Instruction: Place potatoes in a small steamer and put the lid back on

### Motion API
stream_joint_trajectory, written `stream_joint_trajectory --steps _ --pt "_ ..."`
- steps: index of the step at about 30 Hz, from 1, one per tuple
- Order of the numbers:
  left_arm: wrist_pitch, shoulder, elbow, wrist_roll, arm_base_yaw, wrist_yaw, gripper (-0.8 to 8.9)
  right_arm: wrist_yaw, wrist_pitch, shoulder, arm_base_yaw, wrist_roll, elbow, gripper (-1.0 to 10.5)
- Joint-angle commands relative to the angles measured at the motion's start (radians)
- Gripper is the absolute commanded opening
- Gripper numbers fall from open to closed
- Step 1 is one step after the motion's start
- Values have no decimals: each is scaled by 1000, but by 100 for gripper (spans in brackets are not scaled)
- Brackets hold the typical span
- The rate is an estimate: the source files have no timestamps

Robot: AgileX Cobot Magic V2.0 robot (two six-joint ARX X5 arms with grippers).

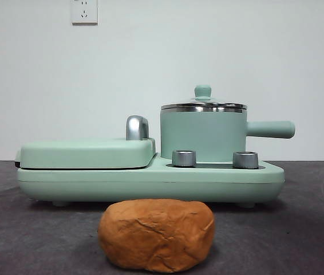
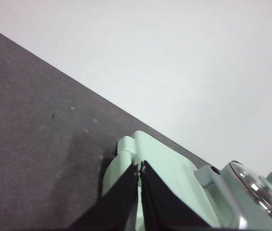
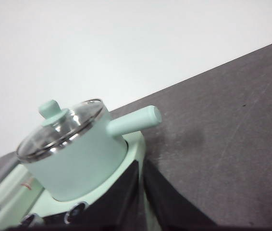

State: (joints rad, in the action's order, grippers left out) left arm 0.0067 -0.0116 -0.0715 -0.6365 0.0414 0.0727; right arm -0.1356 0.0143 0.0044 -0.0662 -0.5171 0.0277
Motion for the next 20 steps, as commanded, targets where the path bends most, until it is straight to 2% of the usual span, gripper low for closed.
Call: stream_joint_trajectory --steps 1,5,7,11,20 --pt "-39 -18 -79 23 -1 9 10 -4 -4 0 -3 -33 53 13" --pt "-141 -78 -192 121 -1 86 9 -8 -89 14 -3 -16 146 13" --pt "-171 -115 -242 178 -1 145 9 -30 -145 34 -3 30 204 13" --pt "-238 -204 -351 299 -1 251 9 -83 -254 105 -3 168 322 13" --pt "-389 -455 -586 555 1 343 9 -222 -458 349 -3 457 546 13"
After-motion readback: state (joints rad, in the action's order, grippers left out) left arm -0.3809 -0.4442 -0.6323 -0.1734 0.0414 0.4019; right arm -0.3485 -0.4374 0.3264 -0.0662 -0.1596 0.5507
